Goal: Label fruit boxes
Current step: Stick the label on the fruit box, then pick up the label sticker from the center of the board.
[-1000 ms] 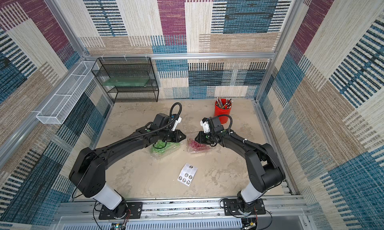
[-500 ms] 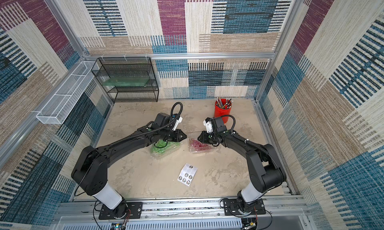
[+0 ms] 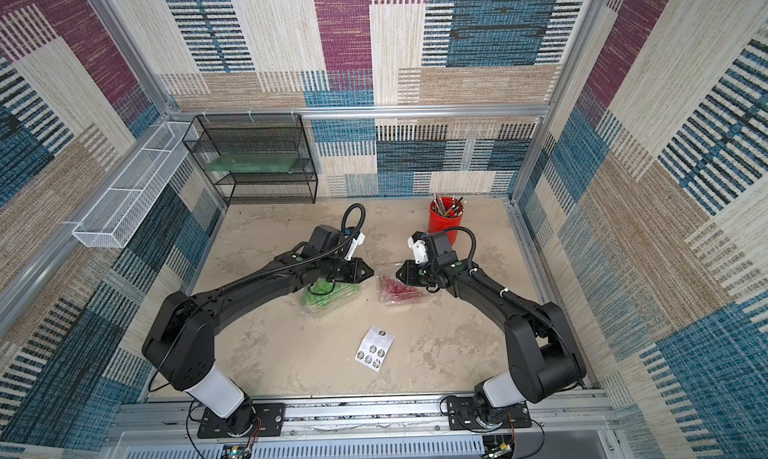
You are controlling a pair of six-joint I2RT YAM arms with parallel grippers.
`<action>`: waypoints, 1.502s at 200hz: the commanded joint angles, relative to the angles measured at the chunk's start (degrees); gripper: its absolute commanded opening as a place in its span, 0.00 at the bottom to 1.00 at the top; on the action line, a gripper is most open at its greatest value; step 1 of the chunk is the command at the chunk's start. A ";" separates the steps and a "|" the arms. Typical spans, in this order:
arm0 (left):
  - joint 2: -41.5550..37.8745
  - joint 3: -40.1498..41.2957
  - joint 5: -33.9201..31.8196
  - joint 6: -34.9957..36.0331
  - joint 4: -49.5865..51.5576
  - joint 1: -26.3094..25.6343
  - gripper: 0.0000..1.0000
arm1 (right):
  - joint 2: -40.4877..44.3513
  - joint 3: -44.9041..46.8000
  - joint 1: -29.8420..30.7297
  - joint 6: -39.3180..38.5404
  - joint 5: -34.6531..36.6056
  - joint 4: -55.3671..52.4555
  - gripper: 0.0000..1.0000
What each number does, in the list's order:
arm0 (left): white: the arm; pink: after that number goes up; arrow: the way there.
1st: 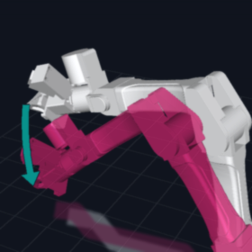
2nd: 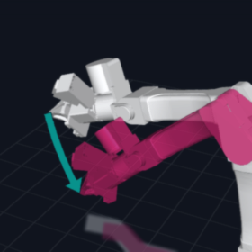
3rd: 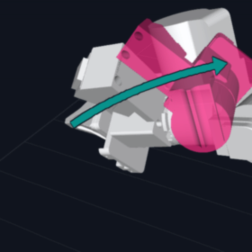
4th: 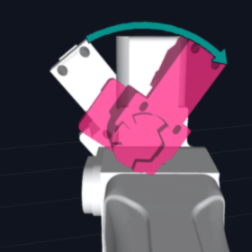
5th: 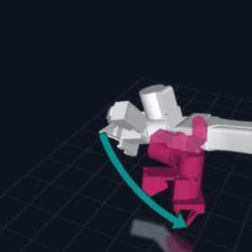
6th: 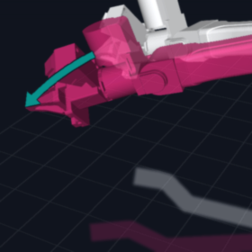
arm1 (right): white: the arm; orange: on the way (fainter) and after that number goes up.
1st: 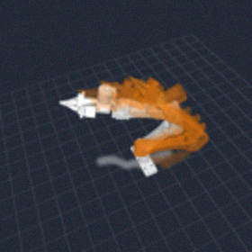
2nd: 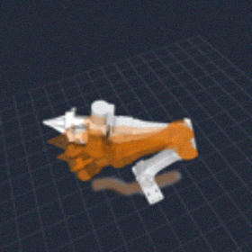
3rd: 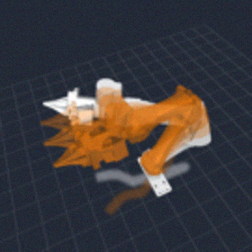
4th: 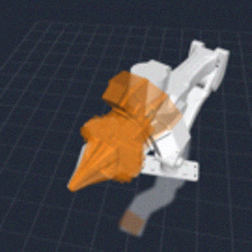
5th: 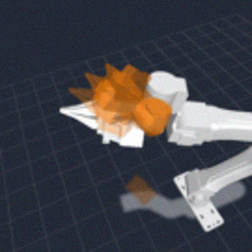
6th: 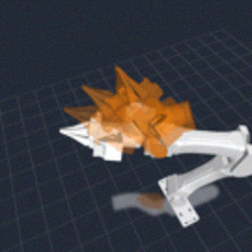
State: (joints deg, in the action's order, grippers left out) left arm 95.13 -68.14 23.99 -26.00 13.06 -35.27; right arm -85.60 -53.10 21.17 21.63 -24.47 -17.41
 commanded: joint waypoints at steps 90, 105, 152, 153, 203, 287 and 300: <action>-0.32 0.01 0.35 -0.59 -0.88 0.02 0.20 | -3.02 0.74 -1.21 -0.42 0.89 0.76 0.25; -0.36 0.00 0.42 -0.58 -0.92 0.02 0.20 | -2.28 1.42 -2.15 -0.53 1.24 0.68 0.25; -0.91 -0.06 0.45 -0.62 -0.51 0.05 0.20 | 0.20 2.22 -4.39 -1.11 1.81 -0.10 0.26; -0.91 -0.06 0.45 -0.63 -0.50 0.03 0.20 | 0.27 2.22 -4.48 -1.09 1.80 -0.13 0.27; -5.40 1.29 -0.67 0.27 3.13 -0.05 0.22 | 8.26 2.03 -3.69 -1.57 1.31 -1.12 0.31; -22.07 18.83 -5.28 -5.34 5.31 -3.70 0.30 | 27.11 18.02 12.60 19.55 3.27 2.78 0.42; -24.64 21.09 -6.01 -6.88 5.31 -3.96 0.33 | 28.73 21.13 15.82 25.64 4.55 4.09 0.42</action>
State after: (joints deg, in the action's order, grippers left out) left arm 73.87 -50.00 20.93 -29.87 17.76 -38.72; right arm -59.18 -35.57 32.93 34.72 -23.40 -16.49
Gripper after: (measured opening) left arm 0.309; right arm 0.418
